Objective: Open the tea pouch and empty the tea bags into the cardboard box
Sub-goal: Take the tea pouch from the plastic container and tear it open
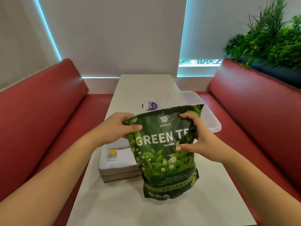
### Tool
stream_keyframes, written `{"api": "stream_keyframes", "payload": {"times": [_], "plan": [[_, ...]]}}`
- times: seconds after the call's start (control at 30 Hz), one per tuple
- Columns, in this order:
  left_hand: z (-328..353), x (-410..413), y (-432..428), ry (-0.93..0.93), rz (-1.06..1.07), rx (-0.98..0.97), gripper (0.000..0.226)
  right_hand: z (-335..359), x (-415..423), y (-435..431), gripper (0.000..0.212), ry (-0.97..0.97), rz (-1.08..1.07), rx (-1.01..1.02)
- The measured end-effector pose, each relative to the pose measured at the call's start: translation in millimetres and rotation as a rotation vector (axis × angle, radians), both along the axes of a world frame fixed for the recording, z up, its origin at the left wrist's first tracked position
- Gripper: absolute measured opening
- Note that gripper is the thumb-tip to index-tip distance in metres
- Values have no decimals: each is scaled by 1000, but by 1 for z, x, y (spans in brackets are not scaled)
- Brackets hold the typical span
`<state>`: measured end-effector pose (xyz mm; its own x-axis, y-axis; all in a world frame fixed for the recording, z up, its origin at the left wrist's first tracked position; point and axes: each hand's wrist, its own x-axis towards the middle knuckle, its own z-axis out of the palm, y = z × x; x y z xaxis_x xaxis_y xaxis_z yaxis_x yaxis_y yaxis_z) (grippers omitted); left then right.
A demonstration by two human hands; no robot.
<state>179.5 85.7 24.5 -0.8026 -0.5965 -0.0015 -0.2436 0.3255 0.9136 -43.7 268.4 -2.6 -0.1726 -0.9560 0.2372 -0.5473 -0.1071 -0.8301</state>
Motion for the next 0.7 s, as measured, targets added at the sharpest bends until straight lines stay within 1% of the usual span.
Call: {"api": "stream_keyframes", "payload": {"times": [0.1, 0.17, 0.2, 0.23, 0.27, 0.33, 0.4, 0.43, 0.53, 0.6, 0.7], "plan": [[-1, 1, 7, -128, -144, -72, 5, -10, 0, 1, 52, 23, -146, 18], [1, -1, 11, -156, -219, -109, 16, -14, 3, 0, 32, 41, -264, -38], [1, -3, 11, -167, -232, -117, 15, -14, 6, 0, 27, 66, -324, -73], [3, -4, 13, -185, -248, -119, 5, -14, 10, 1, 24, 112, -386, -107], [5, -7, 14, -196, -271, -112, 11, -14, 14, 1, 24, 169, -442, -141], [10, -12, 19, -193, -287, -77, 35, -14, 22, 3, 23, 272, -527, -207], [16, -22, 25, -170, -271, -84, 44, -14, 32, 3, 20, 359, -592, -273], [18, -27, 28, -164, -256, -90, 43, -14, 37, 2, 18, 380, -617, -304], [19, -43, 35, -175, -239, -145, 31, -12, 51, -1, 13, 366, -635, -354], [20, -50, 40, -204, -261, -151, 30, -11, 55, -2, 16, 362, -627, -350], [19, -58, 46, -205, -274, -98, 31, -10, 59, -2, 19, 321, -566, -294]]}}
